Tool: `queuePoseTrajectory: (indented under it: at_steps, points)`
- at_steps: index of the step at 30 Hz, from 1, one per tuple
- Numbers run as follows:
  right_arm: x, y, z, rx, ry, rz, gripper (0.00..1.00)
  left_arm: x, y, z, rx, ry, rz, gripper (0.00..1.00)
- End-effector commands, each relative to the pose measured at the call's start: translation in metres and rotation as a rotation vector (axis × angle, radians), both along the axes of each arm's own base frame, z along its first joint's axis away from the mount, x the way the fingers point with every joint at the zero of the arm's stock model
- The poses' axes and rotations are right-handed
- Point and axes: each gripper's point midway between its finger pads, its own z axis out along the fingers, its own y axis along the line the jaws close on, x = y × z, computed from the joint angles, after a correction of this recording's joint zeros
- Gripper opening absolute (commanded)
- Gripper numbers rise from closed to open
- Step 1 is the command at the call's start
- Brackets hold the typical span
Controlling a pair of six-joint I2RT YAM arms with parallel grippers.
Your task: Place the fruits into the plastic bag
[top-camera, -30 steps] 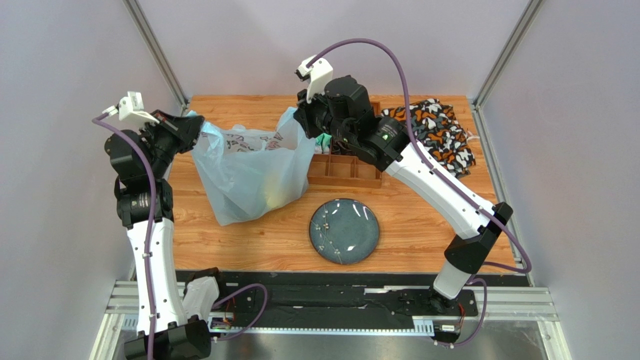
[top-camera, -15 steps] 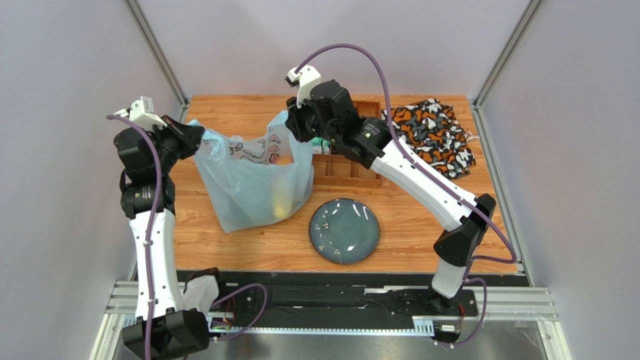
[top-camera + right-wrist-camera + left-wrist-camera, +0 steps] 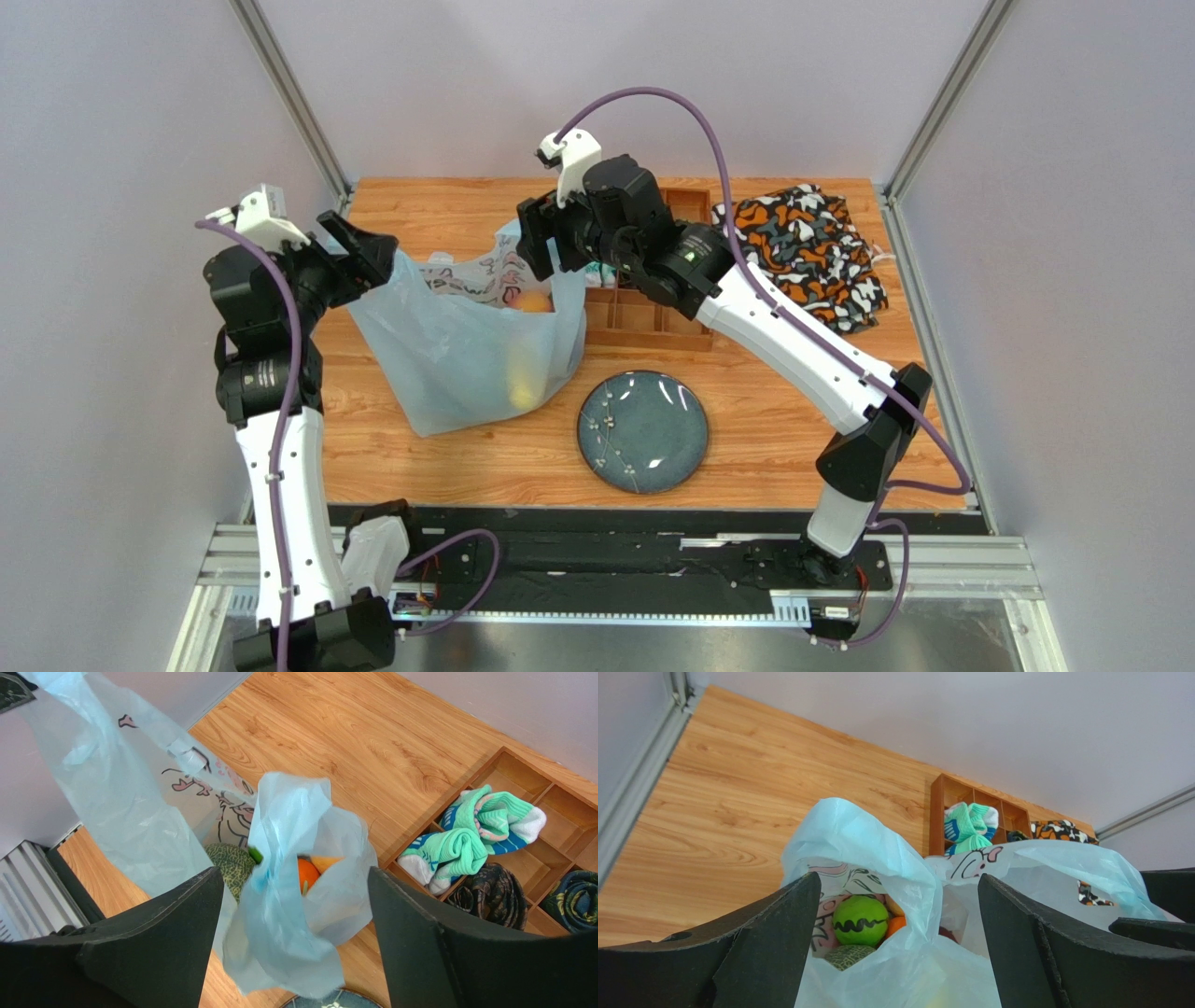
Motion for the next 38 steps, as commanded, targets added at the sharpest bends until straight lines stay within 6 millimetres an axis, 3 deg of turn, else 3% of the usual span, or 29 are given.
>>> queuePoseTrajectory:
  at_steps: [1, 7, 9, 16, 21, 23, 25, 30, 38]
  points:
    - [-0.015, -0.017, 0.057, 0.126, -0.089, 0.024, 0.82, -0.022, 0.006, 0.031, 0.101, -0.089, 0.048, 0.92]
    - [-0.015, -0.042, 0.070, 0.236, -0.065, 0.022, 0.86, -0.042, 0.002, 0.043, 0.184, -0.152, 0.041, 0.93]
    - [-0.012, -0.063, 0.076, 0.285, -0.073, -0.013, 0.86, -0.045, -0.002, 0.045, 0.221, -0.167, 0.012, 0.94]
    - [0.008, -0.150, 0.052, 0.227, -0.144, -0.305, 0.86, -0.057, -0.025, 0.054, 0.290, -0.228, -0.119, 0.95]
    - [-0.007, -0.205, 0.035, 0.176, -0.213, -0.469, 0.86, -0.063, -0.035, 0.061, 0.277, -0.254, -0.165, 0.95]
    - [-0.013, -0.218, 0.037, 0.188, -0.251, -0.504, 0.86, -0.065, -0.036, 0.062, 0.278, -0.259, -0.166, 0.95]
    - [-0.021, -0.234, 0.025, 0.186, -0.271, -0.549, 0.86, -0.067, -0.036, 0.062, 0.273, -0.255, -0.164, 0.96]
    - [-0.028, -0.252, 0.013, 0.198, -0.305, -0.611, 0.86, -0.070, -0.037, 0.062, 0.276, -0.264, -0.160, 0.96]
    - [-0.026, -0.254, 0.001, 0.170, -0.289, -0.623, 0.86, -0.071, -0.037, 0.058, 0.272, -0.265, -0.158, 0.96]
